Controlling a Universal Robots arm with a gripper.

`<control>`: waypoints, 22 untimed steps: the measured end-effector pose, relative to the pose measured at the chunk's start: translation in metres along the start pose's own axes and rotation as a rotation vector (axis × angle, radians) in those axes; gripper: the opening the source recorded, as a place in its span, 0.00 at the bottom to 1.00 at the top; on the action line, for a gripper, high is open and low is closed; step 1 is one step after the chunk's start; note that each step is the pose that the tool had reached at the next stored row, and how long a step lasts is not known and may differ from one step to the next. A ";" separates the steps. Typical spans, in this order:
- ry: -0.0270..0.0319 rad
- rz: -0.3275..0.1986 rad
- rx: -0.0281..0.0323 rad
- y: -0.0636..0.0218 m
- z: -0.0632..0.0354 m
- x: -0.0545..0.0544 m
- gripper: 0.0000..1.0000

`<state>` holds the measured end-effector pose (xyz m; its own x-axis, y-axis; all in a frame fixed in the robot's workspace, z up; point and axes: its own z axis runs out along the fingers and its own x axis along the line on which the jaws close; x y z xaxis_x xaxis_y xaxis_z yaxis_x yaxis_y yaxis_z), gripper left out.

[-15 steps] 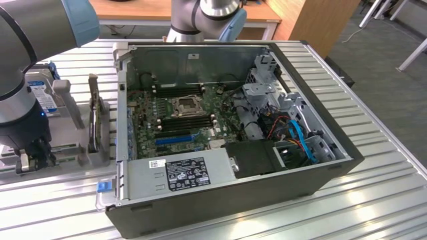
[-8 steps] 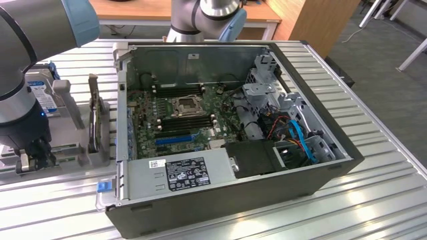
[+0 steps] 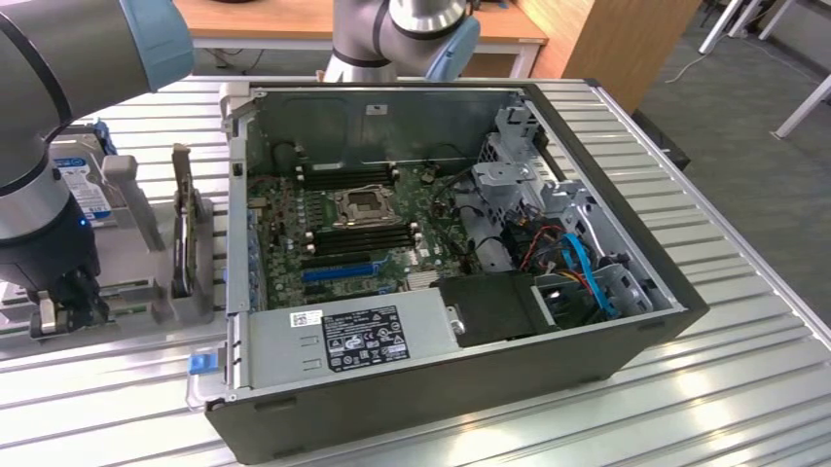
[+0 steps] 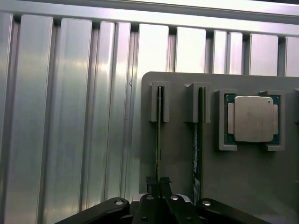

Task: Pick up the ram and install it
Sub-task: 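Pick up the ram and move it above insertion slot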

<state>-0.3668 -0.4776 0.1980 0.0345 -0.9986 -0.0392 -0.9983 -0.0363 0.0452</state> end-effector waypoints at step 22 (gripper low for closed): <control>-0.0008 0.018 0.0007 0.0006 -0.0137 -0.001 0.12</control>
<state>-0.3667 -0.4776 0.2117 0.0166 -0.9991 -0.0391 -0.9988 -0.0184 0.0452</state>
